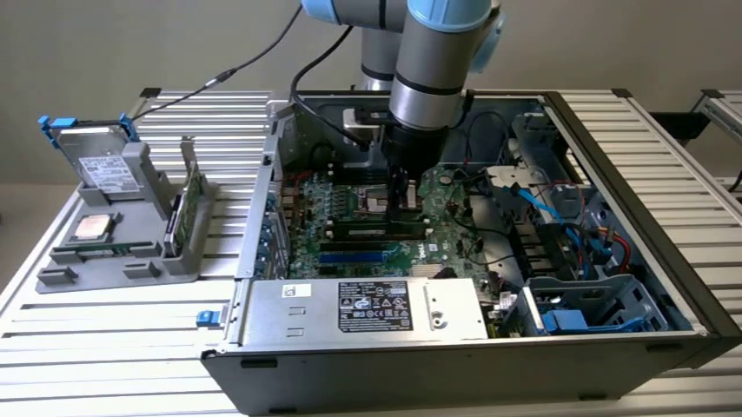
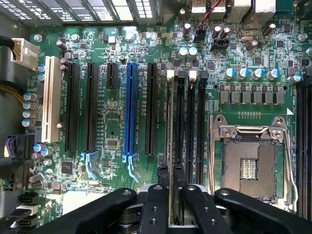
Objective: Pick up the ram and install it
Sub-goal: 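Insert the ram into the slot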
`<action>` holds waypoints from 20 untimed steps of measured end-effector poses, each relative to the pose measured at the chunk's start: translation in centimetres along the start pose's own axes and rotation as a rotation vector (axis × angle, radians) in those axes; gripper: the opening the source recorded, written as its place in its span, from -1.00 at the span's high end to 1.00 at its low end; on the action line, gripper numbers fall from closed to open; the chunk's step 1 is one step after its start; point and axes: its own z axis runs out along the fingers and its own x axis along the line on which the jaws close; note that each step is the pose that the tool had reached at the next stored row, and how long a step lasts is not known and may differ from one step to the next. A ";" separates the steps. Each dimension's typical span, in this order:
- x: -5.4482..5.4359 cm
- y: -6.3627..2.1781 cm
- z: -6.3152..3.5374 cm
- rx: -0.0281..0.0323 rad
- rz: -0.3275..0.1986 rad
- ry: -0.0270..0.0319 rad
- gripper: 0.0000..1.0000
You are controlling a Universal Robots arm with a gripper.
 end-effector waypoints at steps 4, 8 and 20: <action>0.0 0.00 0.00 0.0000 0.000 0.0000 0.32; 0.0 0.02 -0.20 0.0000 0.000 0.0000 0.08; 0.1 1.00 -1.96 0.0000 0.000 -0.0001 0.25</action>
